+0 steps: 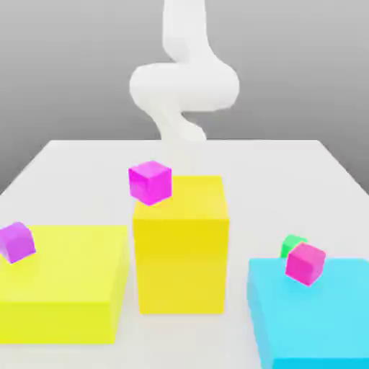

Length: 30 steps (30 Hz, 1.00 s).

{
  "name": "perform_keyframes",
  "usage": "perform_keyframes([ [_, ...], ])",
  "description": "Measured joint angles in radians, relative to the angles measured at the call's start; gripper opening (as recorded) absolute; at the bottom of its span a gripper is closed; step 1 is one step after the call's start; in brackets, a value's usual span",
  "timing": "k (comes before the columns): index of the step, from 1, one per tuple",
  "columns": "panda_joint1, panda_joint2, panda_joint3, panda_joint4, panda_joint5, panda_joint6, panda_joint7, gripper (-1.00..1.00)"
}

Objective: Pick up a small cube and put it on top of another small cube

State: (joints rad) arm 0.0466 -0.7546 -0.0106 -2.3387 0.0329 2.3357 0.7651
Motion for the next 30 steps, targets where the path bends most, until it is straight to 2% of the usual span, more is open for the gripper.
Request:
perform_keyframes([
  [9,0.167,0.173,0.0,-0.14,0.111,0.126,-0.12,0.0],
  [18,0.324,0.343,0.051,-0.276,0.191,0.25,-0.215,0.0],
  [30,0.493,0.557,0.178,-0.46,0.22,0.423,-0.281,0.0],
])
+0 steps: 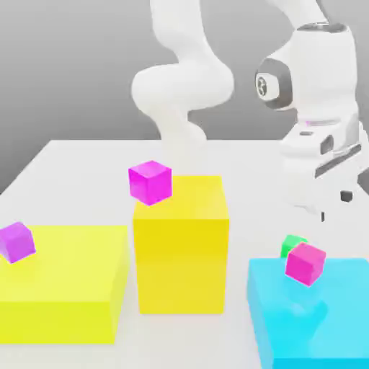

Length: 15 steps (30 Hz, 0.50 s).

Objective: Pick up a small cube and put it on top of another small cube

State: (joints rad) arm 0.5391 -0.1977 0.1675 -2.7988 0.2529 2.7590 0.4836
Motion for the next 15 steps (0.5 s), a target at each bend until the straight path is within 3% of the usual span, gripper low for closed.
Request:
perform_keyframes([
  [5,0.041,0.081,0.067,-0.08,-0.05,0.078,0.017,0.0],
  [9,0.052,0.141,0.116,-0.141,-0.163,0.14,0.081,0.0],
  [15,0.019,0.223,0.113,-0.127,-0.306,0.204,0.164,0.0],
])
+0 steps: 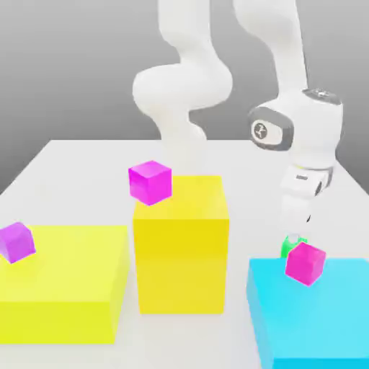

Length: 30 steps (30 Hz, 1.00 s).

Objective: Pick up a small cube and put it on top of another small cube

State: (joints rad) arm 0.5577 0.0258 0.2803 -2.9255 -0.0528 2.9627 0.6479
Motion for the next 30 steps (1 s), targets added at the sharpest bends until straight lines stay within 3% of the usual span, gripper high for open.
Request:
perform_keyframes([
  [7,0.071,0.105,-0.121,0.03,-0.184,0.079,0.126,0.0],
  [15,0.23,0.229,-0.288,0.041,-0.254,0.183,0.195,0.0],
  [16,0.244,0.244,-0.3,0.041,-0.254,0.195,0.199,-1.0],
  [23,0.248,0.247,-0.303,0.041,-0.259,0.198,0.204,-1.0],
  [30,0.142,0.149,-0.198,0.036,-0.217,0.115,0.153,-1.0],
])
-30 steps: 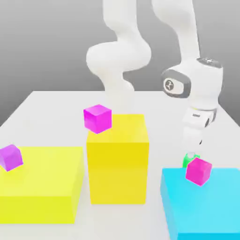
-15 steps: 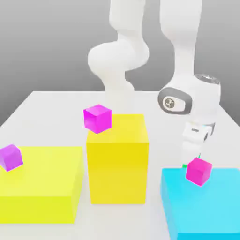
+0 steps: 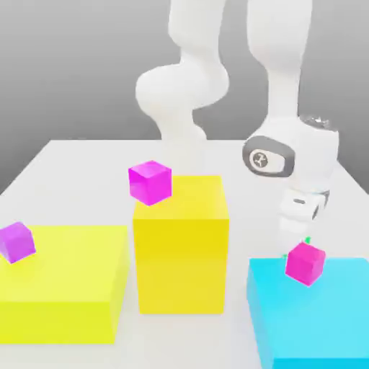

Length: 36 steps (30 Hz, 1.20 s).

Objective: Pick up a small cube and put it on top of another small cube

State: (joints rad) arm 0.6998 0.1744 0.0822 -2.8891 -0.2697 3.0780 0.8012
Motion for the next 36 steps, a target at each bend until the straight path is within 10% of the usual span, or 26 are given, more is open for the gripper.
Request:
perform_keyframes([
  [18,-0.039,-0.232,0.104,-0.031,0.328,-0.153,-0.212,-1.0],
  [36,-0.302,-0.349,-0.235,0.191,0.214,-0.324,-0.661,-1.0],
])
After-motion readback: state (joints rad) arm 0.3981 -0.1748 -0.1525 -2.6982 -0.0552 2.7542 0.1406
